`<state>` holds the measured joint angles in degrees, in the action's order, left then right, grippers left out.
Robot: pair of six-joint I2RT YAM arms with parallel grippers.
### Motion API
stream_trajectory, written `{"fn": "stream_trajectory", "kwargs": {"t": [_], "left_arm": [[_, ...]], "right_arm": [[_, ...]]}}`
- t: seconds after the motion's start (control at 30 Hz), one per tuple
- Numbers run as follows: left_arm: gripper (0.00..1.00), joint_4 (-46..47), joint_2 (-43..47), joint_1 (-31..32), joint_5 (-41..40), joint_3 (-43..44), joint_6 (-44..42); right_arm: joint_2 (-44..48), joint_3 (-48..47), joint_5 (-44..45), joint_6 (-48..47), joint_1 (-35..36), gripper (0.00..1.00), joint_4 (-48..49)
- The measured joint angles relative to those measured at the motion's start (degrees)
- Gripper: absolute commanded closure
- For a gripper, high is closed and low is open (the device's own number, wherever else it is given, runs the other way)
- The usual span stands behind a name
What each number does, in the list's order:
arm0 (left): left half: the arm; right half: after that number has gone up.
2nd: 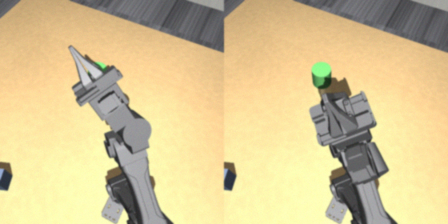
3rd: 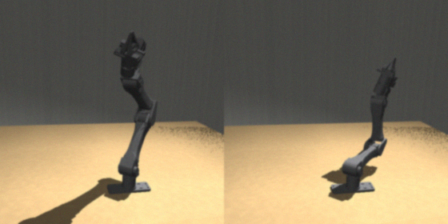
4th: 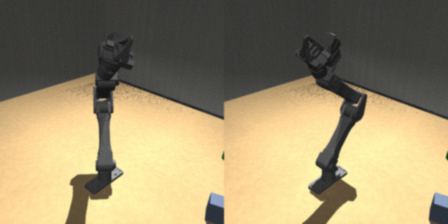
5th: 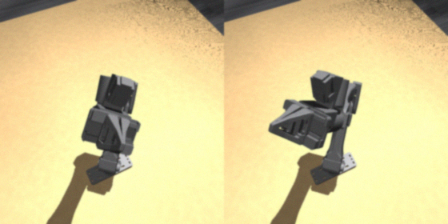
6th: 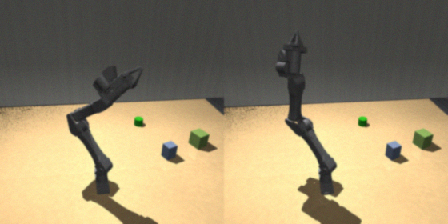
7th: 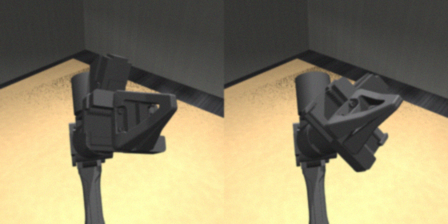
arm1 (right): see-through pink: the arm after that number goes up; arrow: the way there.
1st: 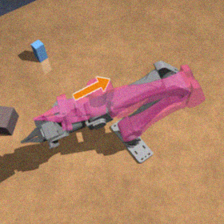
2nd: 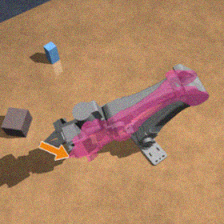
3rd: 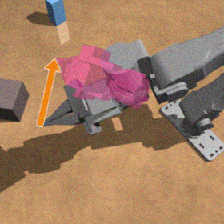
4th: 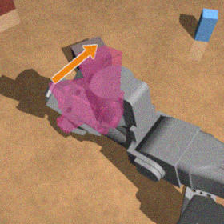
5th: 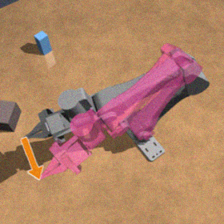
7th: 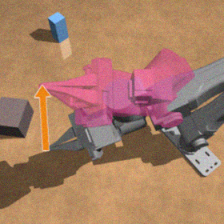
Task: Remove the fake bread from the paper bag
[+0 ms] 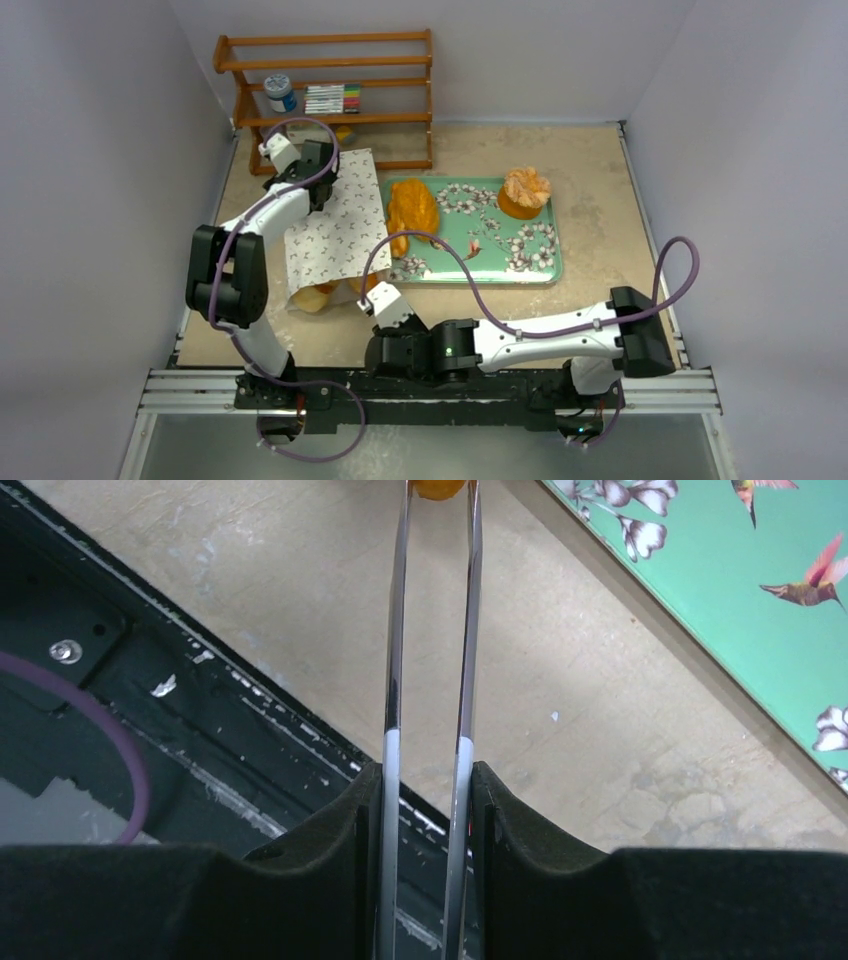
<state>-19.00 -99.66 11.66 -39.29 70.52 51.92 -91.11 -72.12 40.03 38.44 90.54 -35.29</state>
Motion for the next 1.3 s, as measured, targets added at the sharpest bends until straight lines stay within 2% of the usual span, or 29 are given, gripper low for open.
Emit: {"fn": "stream_trajectory", "kwargs": {"t": [0.5, 0.83, 1.03, 1.3], "left_arm": [[0.12, -0.46, -1.95, 0.02, -0.15, 1.9, 1.11], [0.12, -2.12, -4.39, 0.04, -0.87, 5.07, 1.66], [0.11, -2.58, -5.42, 0.04, -1.49, 6.12, 1.49], [0.11, -2.78, -6.38, 0.04, -1.79, 6.21, 0.96]], "right_arm": [[10.64, -1.75, -0.04, 9.73, 9.79, 1.0, -11.34], [10.36, -11.1, 3.65, 20.37, 18.62, 1.0, -24.9], [12.5, -14.97, 5.64, 22.49, 21.9, 1.0, -28.15], [13.07, -21.4, 10.25, 21.33, 22.71, 1.0, -29.53]]}}
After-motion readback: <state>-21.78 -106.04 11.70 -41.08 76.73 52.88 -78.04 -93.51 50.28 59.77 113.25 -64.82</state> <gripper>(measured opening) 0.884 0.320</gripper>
